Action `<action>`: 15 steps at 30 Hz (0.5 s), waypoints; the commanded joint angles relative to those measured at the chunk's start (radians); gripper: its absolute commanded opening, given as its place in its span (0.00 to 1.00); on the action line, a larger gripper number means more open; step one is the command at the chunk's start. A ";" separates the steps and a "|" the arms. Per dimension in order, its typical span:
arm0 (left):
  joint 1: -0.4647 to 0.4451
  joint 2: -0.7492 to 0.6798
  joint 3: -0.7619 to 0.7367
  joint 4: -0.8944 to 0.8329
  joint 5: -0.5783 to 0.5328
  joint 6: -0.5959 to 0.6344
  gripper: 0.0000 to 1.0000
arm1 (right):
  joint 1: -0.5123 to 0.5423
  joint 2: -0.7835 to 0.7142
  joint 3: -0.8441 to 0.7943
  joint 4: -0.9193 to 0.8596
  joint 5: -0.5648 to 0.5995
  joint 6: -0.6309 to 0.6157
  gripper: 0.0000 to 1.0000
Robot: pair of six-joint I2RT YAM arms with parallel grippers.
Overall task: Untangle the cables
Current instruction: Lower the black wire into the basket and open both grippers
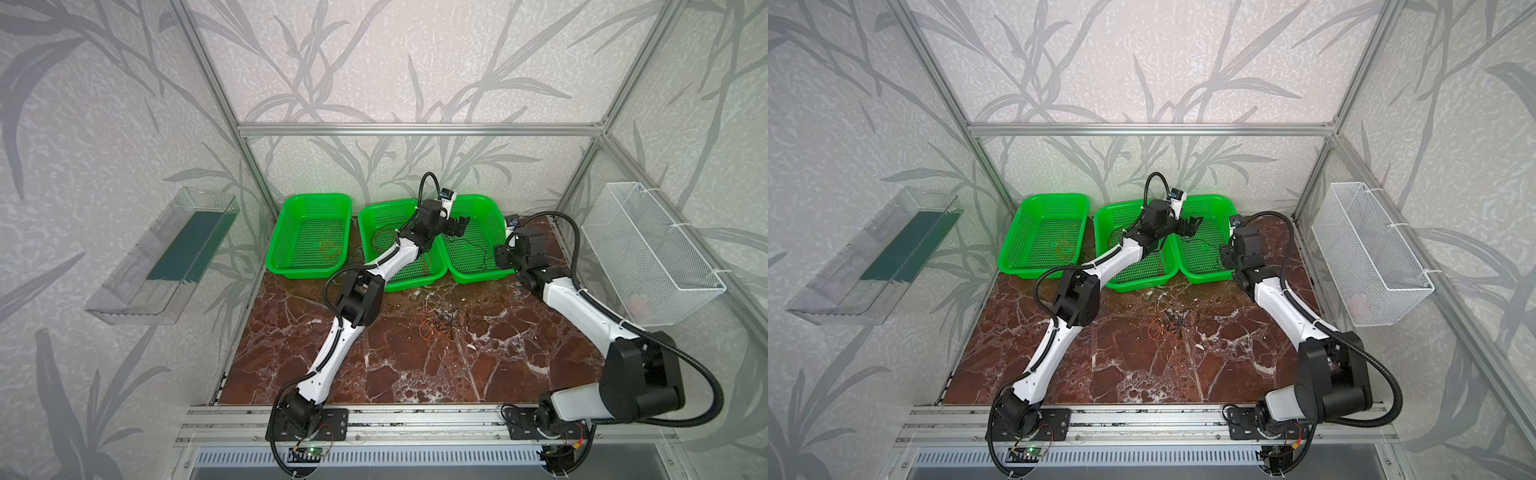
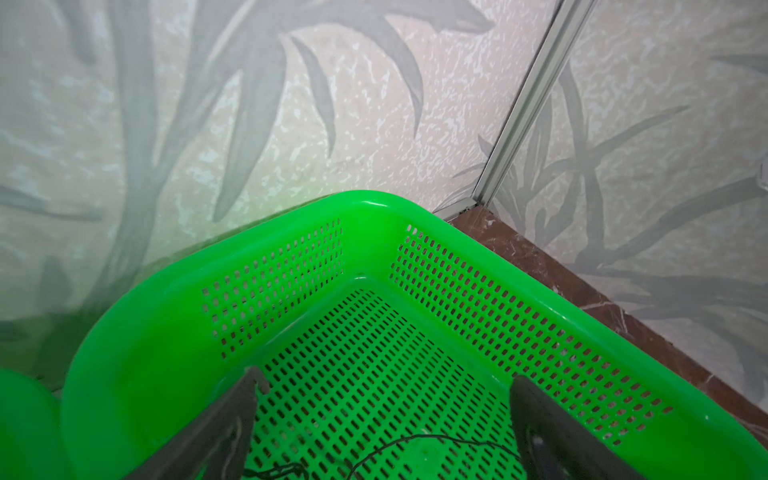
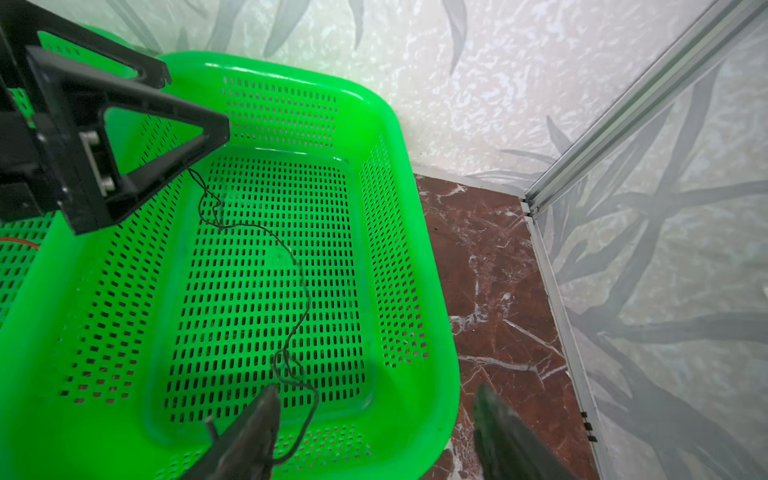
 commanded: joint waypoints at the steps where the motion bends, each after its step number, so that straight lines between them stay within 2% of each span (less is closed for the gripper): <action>1: -0.009 -0.172 -0.083 0.066 0.008 0.016 0.99 | -0.003 -0.091 -0.071 -0.016 -0.020 0.024 0.73; 7: -0.013 -0.378 -0.340 0.133 0.029 0.041 0.99 | -0.003 -0.233 -0.154 -0.043 -0.059 0.028 0.73; 8: -0.014 -0.412 -0.379 0.137 0.033 0.047 0.99 | -0.005 -0.238 -0.160 -0.032 -0.059 0.017 0.77; 10: -0.018 -0.466 -0.445 0.133 0.038 0.066 0.99 | -0.012 -0.201 -0.129 -0.029 -0.087 -0.026 0.78; 15: -0.024 -0.608 -0.615 0.151 0.068 0.091 0.99 | -0.017 0.025 0.039 -0.040 -0.162 -0.036 0.76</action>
